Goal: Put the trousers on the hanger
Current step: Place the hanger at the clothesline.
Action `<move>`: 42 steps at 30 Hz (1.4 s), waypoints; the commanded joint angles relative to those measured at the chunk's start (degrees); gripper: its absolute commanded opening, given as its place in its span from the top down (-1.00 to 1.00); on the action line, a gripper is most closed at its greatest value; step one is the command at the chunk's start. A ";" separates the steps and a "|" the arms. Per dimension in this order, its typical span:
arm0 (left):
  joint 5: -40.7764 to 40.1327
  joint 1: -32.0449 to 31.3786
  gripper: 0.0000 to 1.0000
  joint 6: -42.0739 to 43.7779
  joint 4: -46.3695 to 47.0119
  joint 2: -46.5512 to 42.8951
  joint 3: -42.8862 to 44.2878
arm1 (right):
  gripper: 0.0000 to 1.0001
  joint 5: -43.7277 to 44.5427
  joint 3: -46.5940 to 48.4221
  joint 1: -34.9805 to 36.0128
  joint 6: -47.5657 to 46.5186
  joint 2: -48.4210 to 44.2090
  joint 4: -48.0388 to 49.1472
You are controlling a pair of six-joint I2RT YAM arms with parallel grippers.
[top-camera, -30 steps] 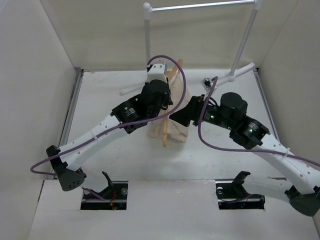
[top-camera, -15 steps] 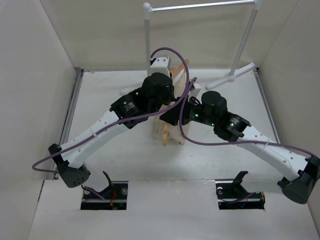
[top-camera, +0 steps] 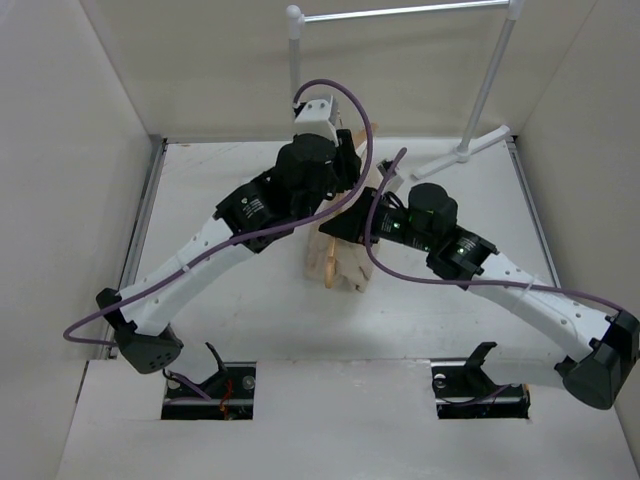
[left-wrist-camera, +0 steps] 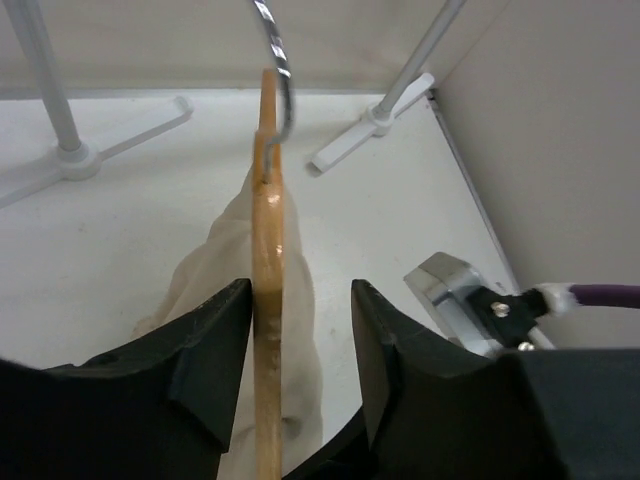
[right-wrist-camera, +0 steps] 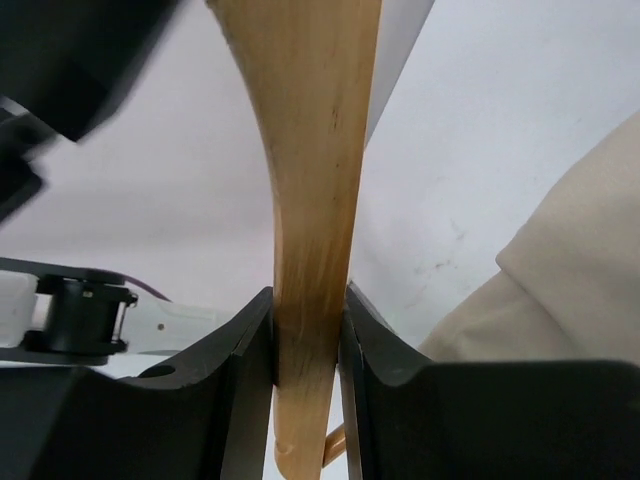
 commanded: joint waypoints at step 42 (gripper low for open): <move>6.51 24.08 -0.05 -12.43 7.49 -27.51 -40.62 | 0.67 -13.02 45.62 -36.11 7.28 31.20 6.05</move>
